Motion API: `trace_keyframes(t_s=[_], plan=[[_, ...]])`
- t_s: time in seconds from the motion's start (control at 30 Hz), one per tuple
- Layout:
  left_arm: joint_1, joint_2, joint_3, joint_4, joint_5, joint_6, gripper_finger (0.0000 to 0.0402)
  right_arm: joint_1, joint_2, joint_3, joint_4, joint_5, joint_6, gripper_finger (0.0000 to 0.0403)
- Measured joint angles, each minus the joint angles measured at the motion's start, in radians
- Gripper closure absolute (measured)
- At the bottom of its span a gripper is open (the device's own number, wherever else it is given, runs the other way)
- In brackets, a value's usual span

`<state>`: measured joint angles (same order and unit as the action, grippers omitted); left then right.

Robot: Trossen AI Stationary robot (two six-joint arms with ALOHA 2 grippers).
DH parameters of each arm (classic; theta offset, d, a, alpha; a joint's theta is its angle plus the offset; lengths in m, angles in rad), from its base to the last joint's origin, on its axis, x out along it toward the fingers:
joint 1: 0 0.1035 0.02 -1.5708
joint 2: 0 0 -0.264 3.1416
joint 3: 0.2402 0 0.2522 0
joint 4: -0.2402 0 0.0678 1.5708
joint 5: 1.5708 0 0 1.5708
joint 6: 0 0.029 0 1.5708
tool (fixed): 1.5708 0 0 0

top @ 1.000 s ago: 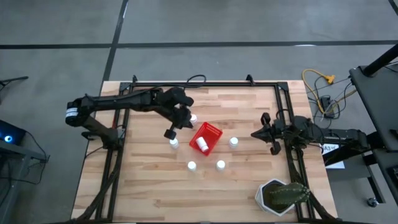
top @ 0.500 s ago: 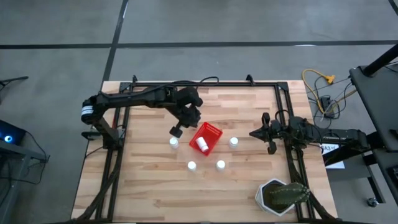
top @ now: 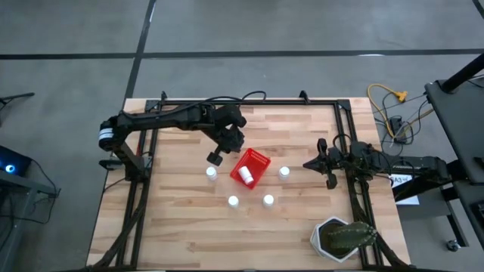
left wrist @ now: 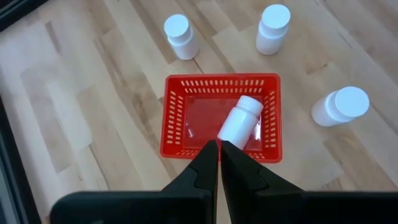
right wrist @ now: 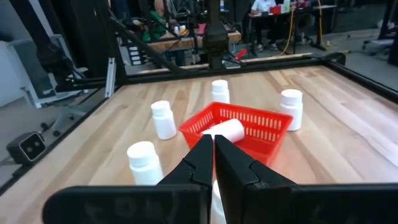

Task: Pick and place pill bottles into a basket
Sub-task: Put the white pill bottle into the red basket

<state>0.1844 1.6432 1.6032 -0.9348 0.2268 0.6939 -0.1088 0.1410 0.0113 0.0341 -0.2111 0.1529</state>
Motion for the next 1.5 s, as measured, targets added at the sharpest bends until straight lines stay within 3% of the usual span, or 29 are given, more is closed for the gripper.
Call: trace_keyframes(t_s=[0.3,0.4,0.57,0.97,1.5], plan=[[0.0,0.001,0.006,0.0,-0.006,-0.002,0.04,0.0,0.0,0.0,0.0,-0.001,0.004,0.0394],[0.0,0.002,0.02,-0.007,-0.061,0.002,0.04,0.0,0.0,0.0,0.0,-0.001,0.004,0.0394],[0.0,0.002,0.056,-0.052,-0.106,0.074,0.04,0.0,0.0,0.0,0.0,-0.001,0.004,0.0394],[-0.059,0.016,0.06,-0.052,-0.105,0.178,0.04,0.0,0.0,0.0,0.0,0.001,0.057,0.0394],[-0.117,0.196,0.06,-0.051,-0.15,0.234,0.04,0.0,0.019,0.0,0.0,0.002,0.057,0.0394]])
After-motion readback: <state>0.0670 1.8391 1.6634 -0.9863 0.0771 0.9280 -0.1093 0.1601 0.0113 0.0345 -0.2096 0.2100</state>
